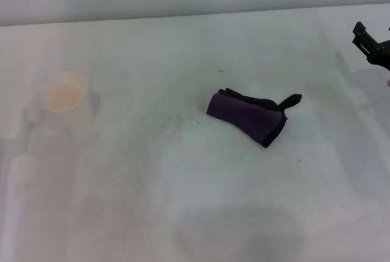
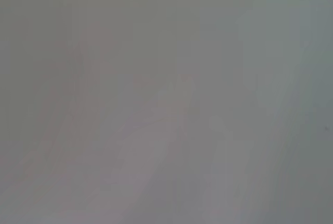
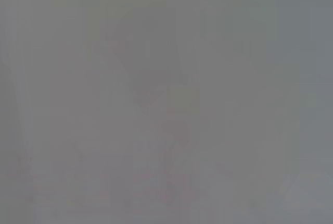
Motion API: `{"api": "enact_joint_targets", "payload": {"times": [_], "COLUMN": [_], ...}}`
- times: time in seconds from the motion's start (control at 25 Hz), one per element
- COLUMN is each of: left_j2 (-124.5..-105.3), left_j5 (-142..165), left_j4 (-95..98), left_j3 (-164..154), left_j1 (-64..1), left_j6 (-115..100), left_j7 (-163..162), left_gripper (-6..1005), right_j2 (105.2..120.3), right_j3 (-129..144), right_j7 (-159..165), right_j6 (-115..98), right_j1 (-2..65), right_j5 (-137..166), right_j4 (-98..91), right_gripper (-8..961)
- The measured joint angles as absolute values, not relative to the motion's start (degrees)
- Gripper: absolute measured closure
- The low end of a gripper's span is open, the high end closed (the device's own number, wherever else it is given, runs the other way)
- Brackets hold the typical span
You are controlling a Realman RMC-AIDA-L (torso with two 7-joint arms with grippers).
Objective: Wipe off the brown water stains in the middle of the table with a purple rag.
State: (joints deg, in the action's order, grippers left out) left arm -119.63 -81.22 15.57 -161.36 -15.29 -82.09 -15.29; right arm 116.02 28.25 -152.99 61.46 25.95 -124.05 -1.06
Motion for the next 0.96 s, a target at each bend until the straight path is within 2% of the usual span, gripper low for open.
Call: {"api": "enact_joint_targets", "payload": {"times": [0.96], "left_j2": [-119.52], "left_j5": [-80.82], "left_j4": [15.01], "left_j3": [-161.89], "left_j1": [-15.29], "left_j6": [-80.97], "left_j7": [-22.23], "left_gripper": [112], "right_j2": [116.0], "right_j3": [28.21], "right_j7": [-152.7], "right_j6": [66.66], "right_j1": [24.26], "right_j5": [-124.28], "right_j4": [-0.79], "right_gripper": [76]}}
